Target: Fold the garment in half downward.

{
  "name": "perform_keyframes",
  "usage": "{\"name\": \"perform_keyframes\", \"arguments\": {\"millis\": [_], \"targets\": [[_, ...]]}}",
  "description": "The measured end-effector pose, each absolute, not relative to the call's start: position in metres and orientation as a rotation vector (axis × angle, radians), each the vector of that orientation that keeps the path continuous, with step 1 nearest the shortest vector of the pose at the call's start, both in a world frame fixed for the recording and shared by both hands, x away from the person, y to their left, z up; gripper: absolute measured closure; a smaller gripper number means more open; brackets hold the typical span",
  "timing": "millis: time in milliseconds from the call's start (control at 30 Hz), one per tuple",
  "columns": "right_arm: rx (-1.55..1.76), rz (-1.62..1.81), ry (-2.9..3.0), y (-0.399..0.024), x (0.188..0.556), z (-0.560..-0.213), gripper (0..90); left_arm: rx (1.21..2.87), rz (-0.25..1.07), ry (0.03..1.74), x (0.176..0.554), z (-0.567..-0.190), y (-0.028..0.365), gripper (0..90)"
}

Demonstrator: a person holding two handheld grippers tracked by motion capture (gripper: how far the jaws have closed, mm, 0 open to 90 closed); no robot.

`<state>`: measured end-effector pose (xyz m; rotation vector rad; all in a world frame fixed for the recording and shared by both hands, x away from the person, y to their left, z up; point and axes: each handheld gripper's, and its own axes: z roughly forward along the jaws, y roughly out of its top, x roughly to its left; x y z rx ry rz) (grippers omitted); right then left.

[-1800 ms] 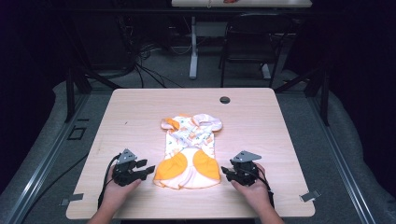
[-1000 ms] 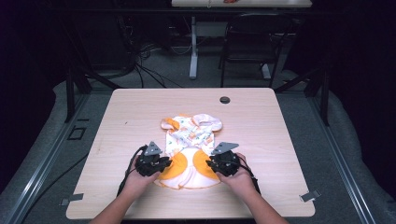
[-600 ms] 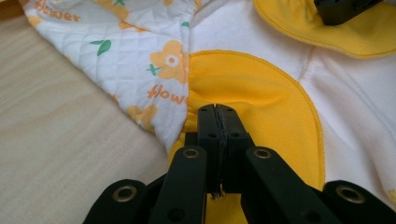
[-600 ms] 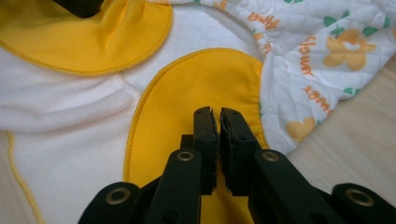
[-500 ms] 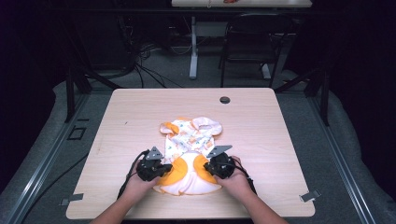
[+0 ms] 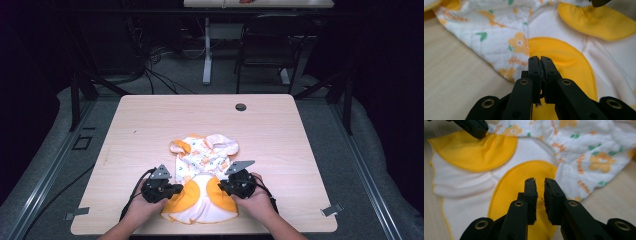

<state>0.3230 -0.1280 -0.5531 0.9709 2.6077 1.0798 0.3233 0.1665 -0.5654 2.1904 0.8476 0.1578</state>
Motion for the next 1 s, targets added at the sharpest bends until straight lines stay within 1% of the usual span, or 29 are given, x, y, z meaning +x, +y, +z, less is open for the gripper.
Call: {"name": "perform_keyframes", "arguments": {"millis": [167,200,300,367,600,700,833,900,1000], "targets": [[1.013,1.100,2.530,-0.129,0.350,-0.542,78.0,2.129,0.189,0.885,0.350,-0.555,0.163,85.7],[1.017,1.093,2.519,-0.128,0.355,-0.540,77.7,2.130,0.187,0.888,0.354,-0.553,0.161,85.7],[1.028,1.074,2.488,-0.127,0.370,-0.537,76.7,2.157,0.234,0.889,0.370,-0.549,0.156,85.7],[1.056,1.067,2.469,-0.128,0.381,-0.535,75.7,2.151,0.231,0.897,0.380,-0.546,0.153,85.5],[1.095,1.048,2.435,-0.126,0.411,-0.530,75.5,2.149,0.283,0.926,0.410,-0.536,0.146,86.3],[1.090,1.034,2.442,-0.124,0.422,-0.527,77.4,2.143,0.282,0.933,0.421,-0.535,0.147,87.6],[1.102,1.023,2.469,-0.120,0.432,-0.532,78.4,2.138,0.259,0.968,0.432,-0.542,0.146,88.3],[1.096,0.964,2.520,-0.115,0.435,-0.545,79.9,2.144,0.250,0.986,0.433,-0.549,0.143,88.3],[1.098,0.948,2.529,-0.112,0.433,-0.552,80.3,2.181,0.250,0.999,0.432,-0.560,0.140,88.2]]}}
